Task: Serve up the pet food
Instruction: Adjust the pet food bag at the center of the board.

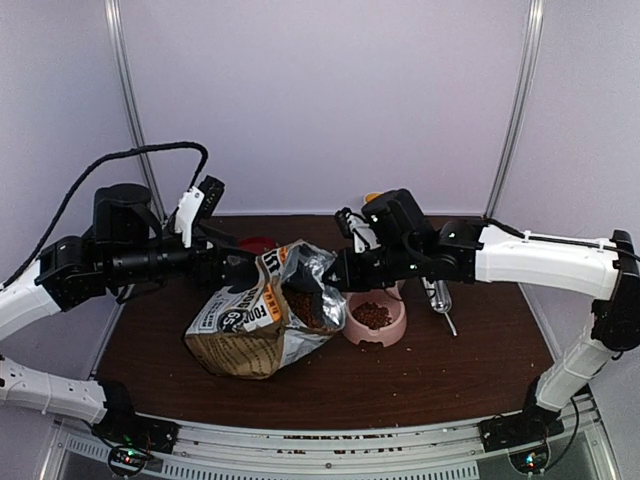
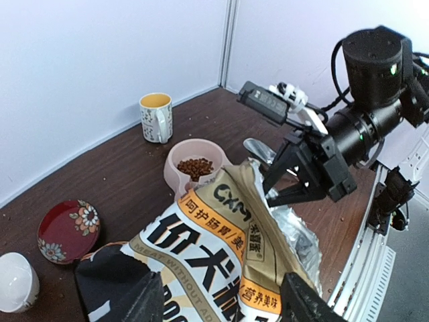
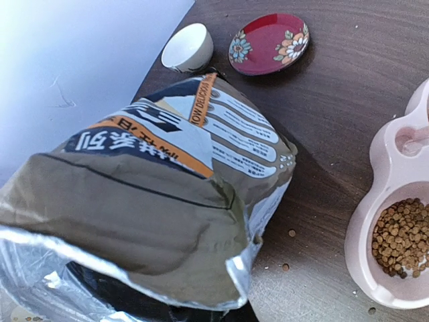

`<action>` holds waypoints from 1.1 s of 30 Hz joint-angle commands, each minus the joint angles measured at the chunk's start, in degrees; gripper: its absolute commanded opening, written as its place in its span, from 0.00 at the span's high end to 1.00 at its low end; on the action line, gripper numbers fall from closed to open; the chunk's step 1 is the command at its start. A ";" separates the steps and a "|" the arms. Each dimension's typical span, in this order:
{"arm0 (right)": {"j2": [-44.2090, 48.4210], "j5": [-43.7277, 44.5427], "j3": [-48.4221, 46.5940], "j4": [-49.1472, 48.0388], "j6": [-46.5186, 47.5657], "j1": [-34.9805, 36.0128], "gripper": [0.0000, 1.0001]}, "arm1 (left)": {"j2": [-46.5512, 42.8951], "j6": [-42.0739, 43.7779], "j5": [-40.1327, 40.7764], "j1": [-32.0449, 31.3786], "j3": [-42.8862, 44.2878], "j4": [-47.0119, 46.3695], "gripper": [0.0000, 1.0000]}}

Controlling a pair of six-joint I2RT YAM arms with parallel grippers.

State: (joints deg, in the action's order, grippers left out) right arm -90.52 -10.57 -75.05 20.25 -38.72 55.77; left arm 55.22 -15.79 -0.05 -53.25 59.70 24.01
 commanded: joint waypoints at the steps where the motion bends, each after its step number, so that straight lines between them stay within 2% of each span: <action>1: 5.72 7.30 -8.59 2.92 2.00 -0.89 1.00 | -1.75 7.95 -3.70 -0.67 1.85 1.29 0.38; 8: 2.12 5.42 -16.62 7.27 2.07 -0.92 1.00 | -5.14 12.97 -6.20 -1.67 -0.71 1.48 0.37; 13: -3.26 5.25 -27.56 11.32 3.10 -0.89 1.00 | -8.73 13.35 -8.47 -2.44 -3.08 0.89 0.37; 17: -7.83 5.90 -35.68 14.63 4.71 -0.84 1.00 | -10.12 12.13 -8.58 -2.64 -7.07 -2.71 0.37; 21: -11.64 6.44 -40.77 16.82 6.08 -0.91 1.00 | -10.41 12.19 -4.90 -2.64 -11.08 -5.93 0.38; 27: -15.06 5.84 -47.62 17.86 6.48 -0.85 1.00 | -11.32 13.41 -3.73 -2.64 -18.20 -15.72 0.38; 33: -15.93 5.94 -48.13 17.75 7.03 -0.88 1.00 | -9.66 14.32 -0.56 -2.64 -19.49 -20.63 0.39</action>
State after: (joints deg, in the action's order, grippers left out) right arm -109.12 -7.01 -118.67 47.13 -33.12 55.22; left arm 45.28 -3.01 -3.60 -55.61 41.04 12.56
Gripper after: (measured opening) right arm 0.007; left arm 0.614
